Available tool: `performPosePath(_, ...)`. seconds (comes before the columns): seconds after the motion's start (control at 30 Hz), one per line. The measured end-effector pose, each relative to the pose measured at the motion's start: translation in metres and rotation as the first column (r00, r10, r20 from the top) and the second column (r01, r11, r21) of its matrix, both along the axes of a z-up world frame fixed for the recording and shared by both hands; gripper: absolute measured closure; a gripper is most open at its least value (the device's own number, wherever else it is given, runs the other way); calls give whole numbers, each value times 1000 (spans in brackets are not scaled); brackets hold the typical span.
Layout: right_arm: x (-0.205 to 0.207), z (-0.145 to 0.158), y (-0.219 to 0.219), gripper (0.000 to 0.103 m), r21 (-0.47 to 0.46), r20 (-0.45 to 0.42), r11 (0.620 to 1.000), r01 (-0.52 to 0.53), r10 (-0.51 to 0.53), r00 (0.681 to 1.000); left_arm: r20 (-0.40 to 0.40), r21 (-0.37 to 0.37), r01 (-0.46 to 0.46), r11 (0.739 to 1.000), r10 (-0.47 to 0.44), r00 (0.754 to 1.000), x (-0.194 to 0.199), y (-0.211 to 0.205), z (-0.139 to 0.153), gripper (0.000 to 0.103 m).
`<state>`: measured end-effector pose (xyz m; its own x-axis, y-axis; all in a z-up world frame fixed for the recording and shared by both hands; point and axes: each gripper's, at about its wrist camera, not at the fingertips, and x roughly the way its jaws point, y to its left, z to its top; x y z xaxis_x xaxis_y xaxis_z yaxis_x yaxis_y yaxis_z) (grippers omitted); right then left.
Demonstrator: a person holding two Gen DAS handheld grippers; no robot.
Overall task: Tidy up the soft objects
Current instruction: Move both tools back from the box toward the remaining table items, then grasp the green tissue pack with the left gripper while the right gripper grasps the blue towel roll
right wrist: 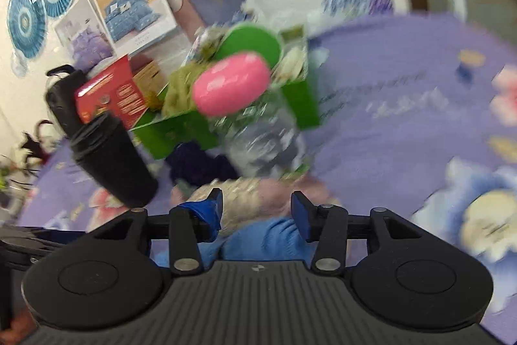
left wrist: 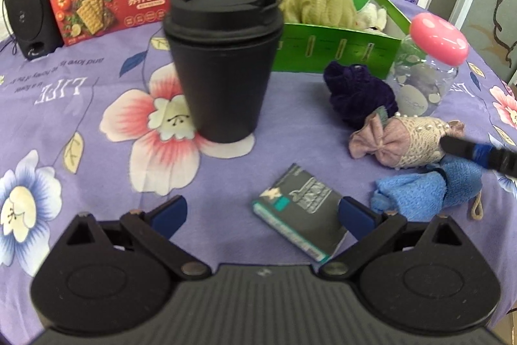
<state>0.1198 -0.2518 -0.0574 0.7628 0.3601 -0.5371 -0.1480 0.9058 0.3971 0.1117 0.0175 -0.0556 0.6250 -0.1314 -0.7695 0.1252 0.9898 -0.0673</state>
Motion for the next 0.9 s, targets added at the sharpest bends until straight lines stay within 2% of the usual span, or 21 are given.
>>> performPosePath(0.1, -17, 0, 12, 69, -91, 3, 996, -8, 8, 1000, 5, 2, -20, 1000, 20, 1000, -3, 8, 2, 4)
performPosePath(0.2, -44, 4, 20, 68, -106, -18, 993, -47, 45, 999, 7, 4, -32, 999, 32, 999, -4, 15, 3, 4)
performPosePath(0.33, -81, 10, 26, 67, -32, -88, 990, -138, 135, 987, 4, -8, -39, 999, 39, 999, -4, 19, 4, 4)
performPosePath(0.4, -100, 15, 29, 67, -7, -82, 986, -167, 166, 983, 4, -15, -34, 999, 34, 999, -6, 19, 4, 4)
performPosePath(0.47, -109, 27, 34, 67, -72, -26, 982, -177, 176, 984, 5, -15, -29, 999, 29, 1000, -6, 18, 5, 4)
performPosePath(0.53, -107, 37, 38, 67, -176, 38, 969, -173, 182, 983, 11, -3, -18, 1000, 18, 1000, -6, 14, 7, 4)
performPosePath(0.67, -80, 40, 43, 67, -320, 89, 928, -189, 228, 969, 30, 43, 33, 999, -34, 999, -12, 8, 9, 4)
performPosePath(0.7, -68, 39, 43, 67, -365, 89, 904, -222, 272, 958, 32, 59, 56, 997, -57, 998, -13, 6, 9, 4)
performPosePath(0.77, -51, 38, 47, 67, -468, 63, 829, -305, 375, 925, 35, 104, 120, 987, -124, 992, -14, 1, 8, 4)
performPosePath(0.83, -37, 40, 51, 67, -564, 13, 722, -402, 494, 869, 42, 165, 212, 963, -222, 974, -16, -6, 7, 4)
performPosePath(0.9, -25, 40, 53, 67, -599, -56, 618, -509, 602, 796, 50, 207, 309, 928, -325, 944, -15, -10, 7, 4)
